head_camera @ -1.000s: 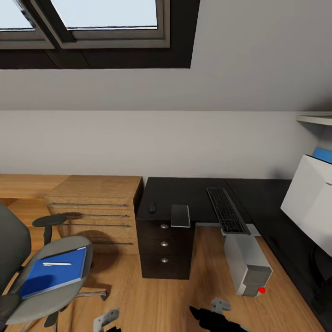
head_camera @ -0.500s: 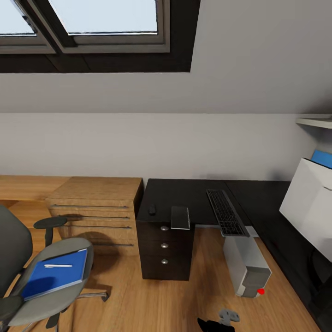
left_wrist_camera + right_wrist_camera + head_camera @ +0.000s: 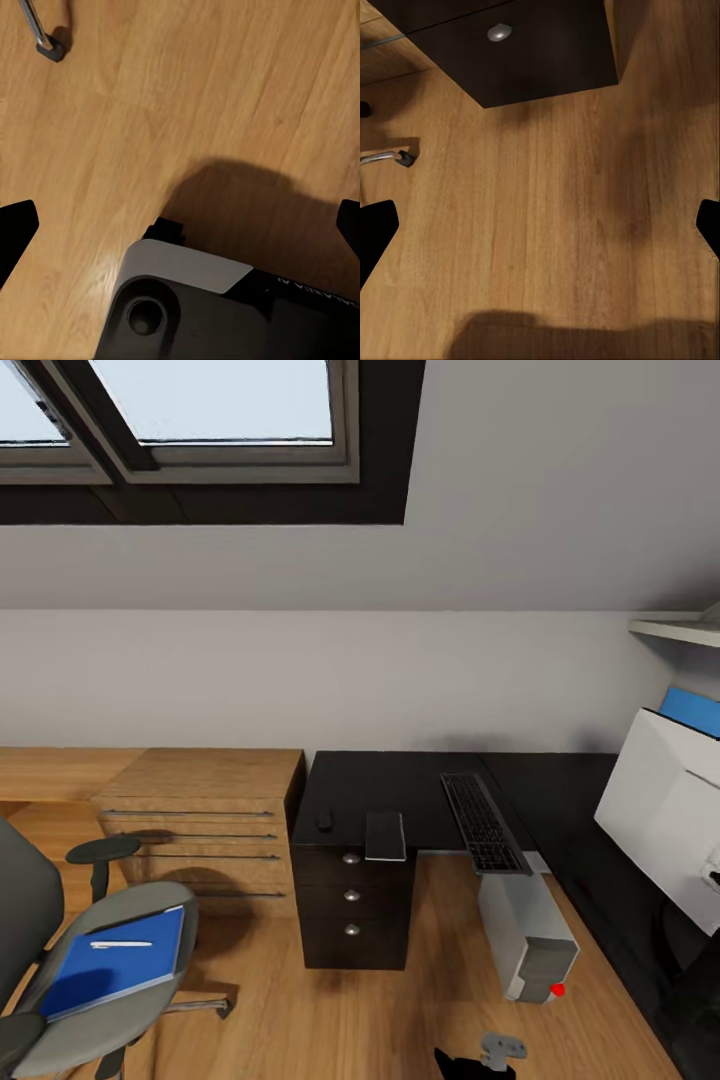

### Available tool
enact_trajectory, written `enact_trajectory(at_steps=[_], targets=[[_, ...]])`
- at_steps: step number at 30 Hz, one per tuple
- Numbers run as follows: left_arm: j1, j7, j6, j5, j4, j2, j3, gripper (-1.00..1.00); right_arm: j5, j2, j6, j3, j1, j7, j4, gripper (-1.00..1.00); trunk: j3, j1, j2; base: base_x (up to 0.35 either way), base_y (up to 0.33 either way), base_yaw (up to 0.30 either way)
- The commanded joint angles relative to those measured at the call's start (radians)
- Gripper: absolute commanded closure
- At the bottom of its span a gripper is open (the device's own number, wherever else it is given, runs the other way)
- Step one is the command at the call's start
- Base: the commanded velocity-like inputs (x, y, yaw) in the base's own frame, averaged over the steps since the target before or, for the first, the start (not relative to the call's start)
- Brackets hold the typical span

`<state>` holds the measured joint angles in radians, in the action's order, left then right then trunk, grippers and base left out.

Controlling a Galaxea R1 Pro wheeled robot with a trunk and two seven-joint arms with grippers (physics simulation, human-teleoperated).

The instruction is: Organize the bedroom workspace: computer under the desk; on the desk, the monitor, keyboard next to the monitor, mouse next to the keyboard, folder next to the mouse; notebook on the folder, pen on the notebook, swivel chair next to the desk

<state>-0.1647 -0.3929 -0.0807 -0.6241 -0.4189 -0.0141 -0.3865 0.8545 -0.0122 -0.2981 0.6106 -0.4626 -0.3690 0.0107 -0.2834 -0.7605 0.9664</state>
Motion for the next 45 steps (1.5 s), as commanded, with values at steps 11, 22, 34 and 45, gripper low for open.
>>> enact_trajectory(at_steps=[11, 22, 34, 45], targets=[[-0.001, -0.010, 0.008, -0.006, 0.090, -0.001, -0.010, -1.00, 0.011, 0.003, -0.038, 0.008, 0.008, -0.005, 0.001, -1.00, 0.036, 0.042, -0.076, 0.000, 0.000, -0.118], [-0.001, 0.041, 0.031, -0.004, 0.192, 0.000, -0.013, -1.00, 0.009, 0.003, -0.072, 0.009, 0.019, -0.005, 0.001, -1.00, 0.072, 0.084, -0.153, 0.000, 0.000, -0.278], [-0.001, 0.135, 0.151, -0.004, 0.252, 0.011, -0.014, -1.00, 0.008, 0.010, -0.085, 0.010, 0.025, -0.005, 0.001, -1.00, 0.110, 0.130, -0.237, 0.000, 0.000, -0.271], [-0.001, 0.141, 0.161, -0.005, 0.256, 0.010, -0.014, -1.00, 0.008, 0.015, -0.087, 0.009, 0.025, -0.005, 0.001, -1.00, 0.144, 0.173, -0.314, 0.000, 0.000, -0.058]])
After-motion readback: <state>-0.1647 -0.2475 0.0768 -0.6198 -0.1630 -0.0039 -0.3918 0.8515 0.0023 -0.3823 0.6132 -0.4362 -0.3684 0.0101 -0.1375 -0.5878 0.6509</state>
